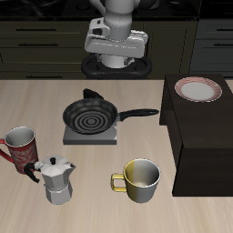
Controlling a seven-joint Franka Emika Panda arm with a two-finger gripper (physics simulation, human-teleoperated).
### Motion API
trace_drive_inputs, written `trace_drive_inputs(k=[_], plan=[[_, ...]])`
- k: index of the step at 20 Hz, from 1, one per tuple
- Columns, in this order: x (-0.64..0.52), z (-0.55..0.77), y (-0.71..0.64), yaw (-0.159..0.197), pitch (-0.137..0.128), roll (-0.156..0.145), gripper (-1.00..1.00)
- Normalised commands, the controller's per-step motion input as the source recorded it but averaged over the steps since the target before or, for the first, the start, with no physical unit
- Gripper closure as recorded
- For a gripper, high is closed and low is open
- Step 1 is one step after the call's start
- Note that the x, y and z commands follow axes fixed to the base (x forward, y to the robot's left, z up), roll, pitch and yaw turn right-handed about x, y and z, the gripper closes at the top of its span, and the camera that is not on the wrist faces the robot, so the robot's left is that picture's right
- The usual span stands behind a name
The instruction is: Place the frying pan on the top layer of the shelf
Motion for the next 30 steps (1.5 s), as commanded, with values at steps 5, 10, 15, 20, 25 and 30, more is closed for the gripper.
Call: trace_drive_inputs(k=[5,10,15,20,25,30], plan=[[0.19,-0.06,0.06,-0.172,0.017,-0.011,-1.00],[0.12,-0.13,0.28,-0.226,-0.009,0.011,-1.00],[0.19,-0.26,0.36,-0.205,0.033,0.054,-1.00],[0.06,-0.01,0.17,-0.136,-0.043,0.009,-1.00],[0.09,0.04,0.05,-0.169,-0.045,-0.010,-1.00],[0.07,-0.05,-0.04,-0.135,-0.032,0.033,-1.00]])
